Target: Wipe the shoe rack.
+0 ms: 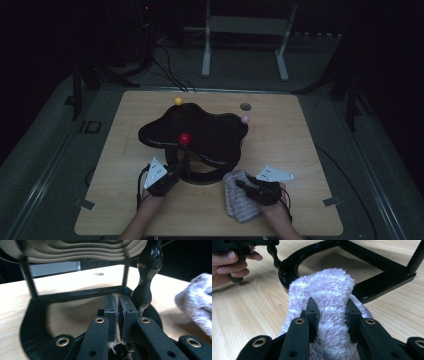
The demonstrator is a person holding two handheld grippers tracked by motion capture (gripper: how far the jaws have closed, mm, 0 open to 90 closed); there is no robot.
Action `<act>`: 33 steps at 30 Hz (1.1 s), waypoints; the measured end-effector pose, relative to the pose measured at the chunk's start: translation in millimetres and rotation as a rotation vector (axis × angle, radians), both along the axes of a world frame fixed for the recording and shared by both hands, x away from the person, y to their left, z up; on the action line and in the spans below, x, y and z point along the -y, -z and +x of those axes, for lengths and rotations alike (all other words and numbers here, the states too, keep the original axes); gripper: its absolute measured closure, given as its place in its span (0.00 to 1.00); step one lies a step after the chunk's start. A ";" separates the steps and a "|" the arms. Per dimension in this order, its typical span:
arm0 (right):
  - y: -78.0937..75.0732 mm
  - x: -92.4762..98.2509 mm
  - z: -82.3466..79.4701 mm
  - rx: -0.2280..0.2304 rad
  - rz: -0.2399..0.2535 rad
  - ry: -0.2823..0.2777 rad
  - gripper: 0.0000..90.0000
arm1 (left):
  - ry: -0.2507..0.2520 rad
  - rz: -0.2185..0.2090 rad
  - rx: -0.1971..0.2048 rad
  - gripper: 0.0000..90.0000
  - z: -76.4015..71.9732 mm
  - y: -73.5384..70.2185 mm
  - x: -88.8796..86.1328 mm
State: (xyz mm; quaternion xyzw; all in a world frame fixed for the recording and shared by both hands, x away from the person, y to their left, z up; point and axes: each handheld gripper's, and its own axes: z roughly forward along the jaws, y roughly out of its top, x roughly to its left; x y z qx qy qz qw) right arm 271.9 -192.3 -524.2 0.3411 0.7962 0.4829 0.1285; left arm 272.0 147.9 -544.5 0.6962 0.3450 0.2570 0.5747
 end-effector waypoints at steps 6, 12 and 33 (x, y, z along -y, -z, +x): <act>1.3 -0.3 0.3 0.005 0.001 -0.001 0.79 | -0.034 -0.032 0.004 0.95 -11.2 2.0 20.0; 0.1 0.7 -1.1 0.009 0.007 -0.001 0.79 | -0.040 -0.025 0.024 0.93 -23.4 4.1 40.0; -6.1 2.3 -5.3 0.010 0.033 -0.016 0.79 | 0.047 -0.018 0.031 0.88 -31.0 2.6 50.6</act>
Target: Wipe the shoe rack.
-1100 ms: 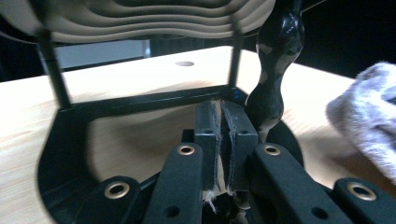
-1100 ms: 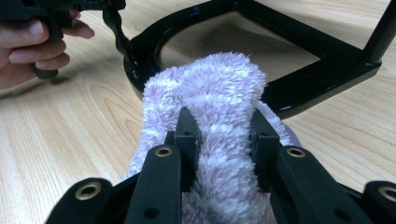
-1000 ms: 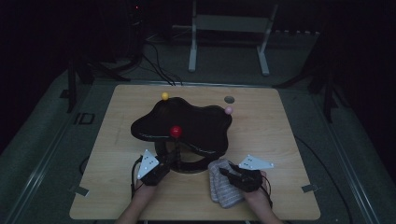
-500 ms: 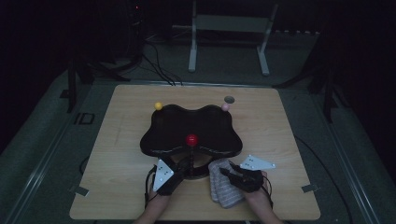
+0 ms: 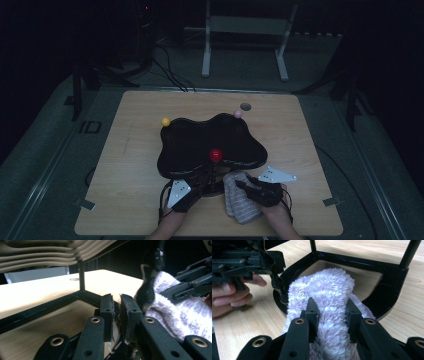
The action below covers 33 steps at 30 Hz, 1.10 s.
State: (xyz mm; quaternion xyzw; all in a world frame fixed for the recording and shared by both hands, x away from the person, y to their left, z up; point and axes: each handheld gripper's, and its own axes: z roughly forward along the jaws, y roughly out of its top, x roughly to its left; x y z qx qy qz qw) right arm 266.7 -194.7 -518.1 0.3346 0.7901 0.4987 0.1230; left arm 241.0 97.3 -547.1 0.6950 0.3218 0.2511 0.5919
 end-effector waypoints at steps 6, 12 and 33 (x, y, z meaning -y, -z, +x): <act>-5.7 -1.1 -8.2 0.016 0.014 -0.027 0.79 | -0.035 0.020 -0.020 0.84 3.6 0.3 -41.1; -14.5 -6.4 -16.1 0.041 0.033 -0.054 0.79 | -0.181 -0.013 -0.057 0.74 19.8 1.6 -85.4; -27.3 -26.1 -34.1 0.073 0.069 -0.138 0.79 | -0.275 0.017 -0.076 0.60 134.3 6.7 -111.4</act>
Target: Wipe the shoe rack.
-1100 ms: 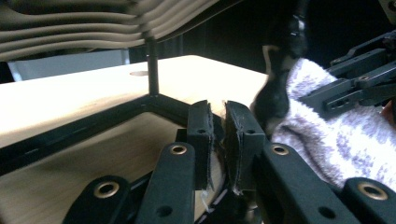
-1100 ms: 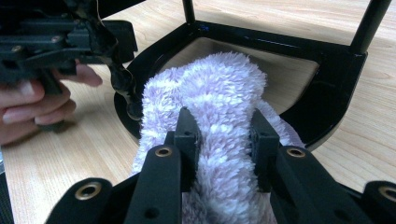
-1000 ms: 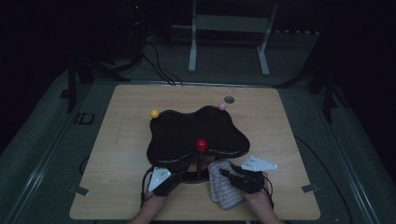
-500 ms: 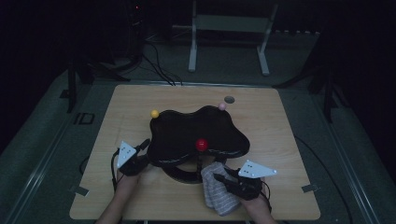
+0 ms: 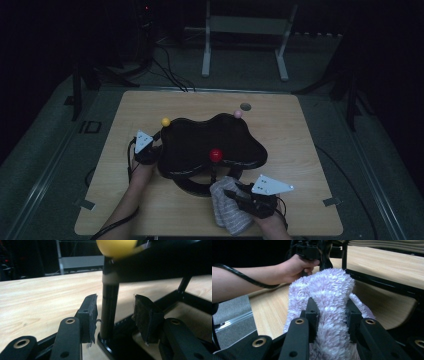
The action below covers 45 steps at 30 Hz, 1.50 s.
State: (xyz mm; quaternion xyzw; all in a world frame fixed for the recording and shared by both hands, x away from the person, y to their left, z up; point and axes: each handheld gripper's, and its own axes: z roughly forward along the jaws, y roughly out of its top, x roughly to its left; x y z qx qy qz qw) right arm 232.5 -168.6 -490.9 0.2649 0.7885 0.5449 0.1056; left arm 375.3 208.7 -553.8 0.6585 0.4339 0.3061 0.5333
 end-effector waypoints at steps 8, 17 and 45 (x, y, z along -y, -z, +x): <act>-19.3 -1.6 -0.3 0.054 0.052 0.001 0.79 | 0.073 -0.014 0.018 0.60 16.8 -4.0 6.4; -43.1 -18.9 0.3 0.182 0.094 0.036 0.75 | 0.022 0.042 0.030 0.77 26.0 -2.5 10.3; -43.4 -6.8 24.0 0.204 0.048 0.124 0.74 | 0.051 0.068 0.007 0.78 -10.2 -6.7 -2.3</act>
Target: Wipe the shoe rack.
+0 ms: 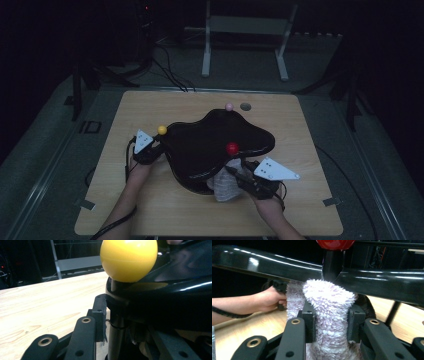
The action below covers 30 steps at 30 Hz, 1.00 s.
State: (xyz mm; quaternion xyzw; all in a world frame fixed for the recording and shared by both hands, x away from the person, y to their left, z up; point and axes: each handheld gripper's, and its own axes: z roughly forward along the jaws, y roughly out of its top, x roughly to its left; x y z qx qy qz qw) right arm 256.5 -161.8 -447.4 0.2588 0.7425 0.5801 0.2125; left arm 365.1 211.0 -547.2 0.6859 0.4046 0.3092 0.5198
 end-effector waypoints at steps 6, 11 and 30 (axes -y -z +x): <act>-0.4 11.4 11.5 -0.010 0.005 0.039 0.75 | 0.000 0.010 0.004 0.74 -14.3 -0.3 -3.3; -0.5 18.9 21.8 -0.023 0.017 0.052 0.75 | 0.010 0.005 -0.003 0.71 -22.7 -0.7 -5.9; -2.4 36.2 46.8 -0.025 0.006 0.070 0.77 | 0.115 0.102 -0.078 0.52 -59.6 -13.8 -11.1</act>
